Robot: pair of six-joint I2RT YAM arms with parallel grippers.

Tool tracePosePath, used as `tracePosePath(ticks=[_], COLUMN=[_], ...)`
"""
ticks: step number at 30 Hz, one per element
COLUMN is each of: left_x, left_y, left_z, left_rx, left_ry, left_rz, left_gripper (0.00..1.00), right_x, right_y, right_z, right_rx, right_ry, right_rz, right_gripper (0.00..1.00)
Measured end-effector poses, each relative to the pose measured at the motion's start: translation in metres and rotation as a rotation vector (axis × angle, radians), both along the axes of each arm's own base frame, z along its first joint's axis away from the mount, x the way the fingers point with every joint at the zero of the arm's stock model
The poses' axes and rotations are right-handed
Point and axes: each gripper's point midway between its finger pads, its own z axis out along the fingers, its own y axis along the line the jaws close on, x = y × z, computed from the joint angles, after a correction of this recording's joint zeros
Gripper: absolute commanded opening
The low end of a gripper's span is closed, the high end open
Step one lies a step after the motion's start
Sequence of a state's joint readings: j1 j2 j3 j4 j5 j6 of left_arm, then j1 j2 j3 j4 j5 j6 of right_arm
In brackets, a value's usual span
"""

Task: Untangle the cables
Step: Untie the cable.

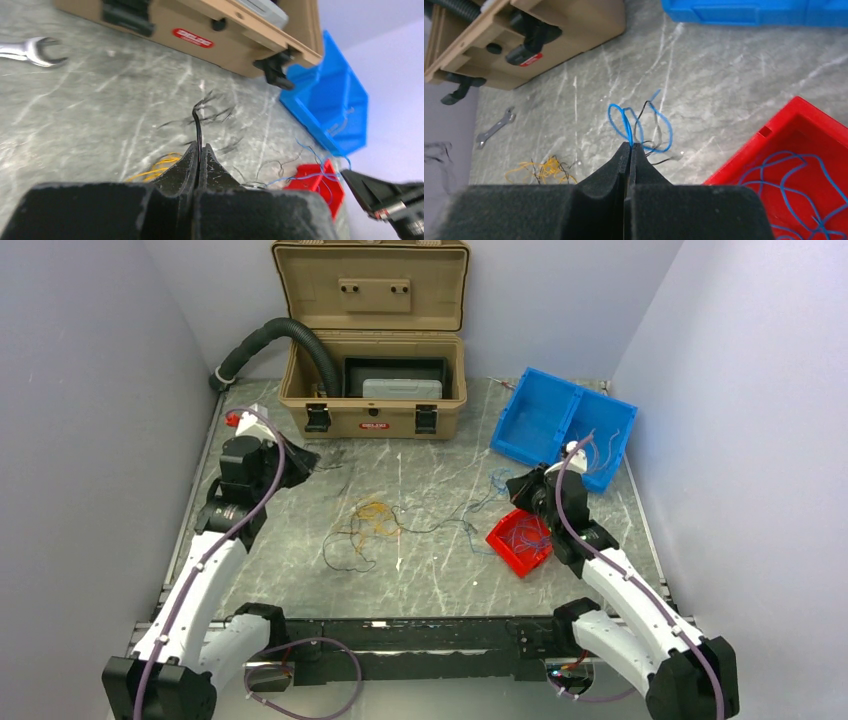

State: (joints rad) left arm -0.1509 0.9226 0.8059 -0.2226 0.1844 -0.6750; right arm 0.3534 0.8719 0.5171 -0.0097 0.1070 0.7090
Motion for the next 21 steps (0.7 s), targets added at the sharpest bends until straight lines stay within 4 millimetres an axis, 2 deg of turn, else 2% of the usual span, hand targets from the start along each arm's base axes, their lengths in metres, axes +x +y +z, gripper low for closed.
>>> tracePosePath(ticks=[4,7,11,15,21], left_x=[0.0,-0.003,-0.005,-0.005,-0.009], left_y=[0.028,0.04,0.043,0.034,0.017], left_z=[-0.01,-0.016,-0.014,-0.009,-0.001], left_rx=[0.038,0.057,0.066,0.048,0.027], left_ry=[0.041,0.07,0.064,0.043,0.012], left_rz=[0.125,0.176,0.185,0.135,0.028], left_gripper=[0.0,0.0,0.0,0.0,0.0], right_x=[-0.006,-0.008,-0.001,0.011,0.02], right_y=[-0.011,-0.016,-0.015,0.0,0.036], right_z=[-0.013,-0.017,-0.001,0.038,0.116], right_rx=[-0.023,-0.044,-0.063,-0.067,-0.046], right_ry=[0.058,0.088,0.07,0.011,-0.13], right_rz=[-0.031,-0.039,-0.021,0.065,0.278], right_gripper=[0.0,0.0,0.0,0.0,0.0])
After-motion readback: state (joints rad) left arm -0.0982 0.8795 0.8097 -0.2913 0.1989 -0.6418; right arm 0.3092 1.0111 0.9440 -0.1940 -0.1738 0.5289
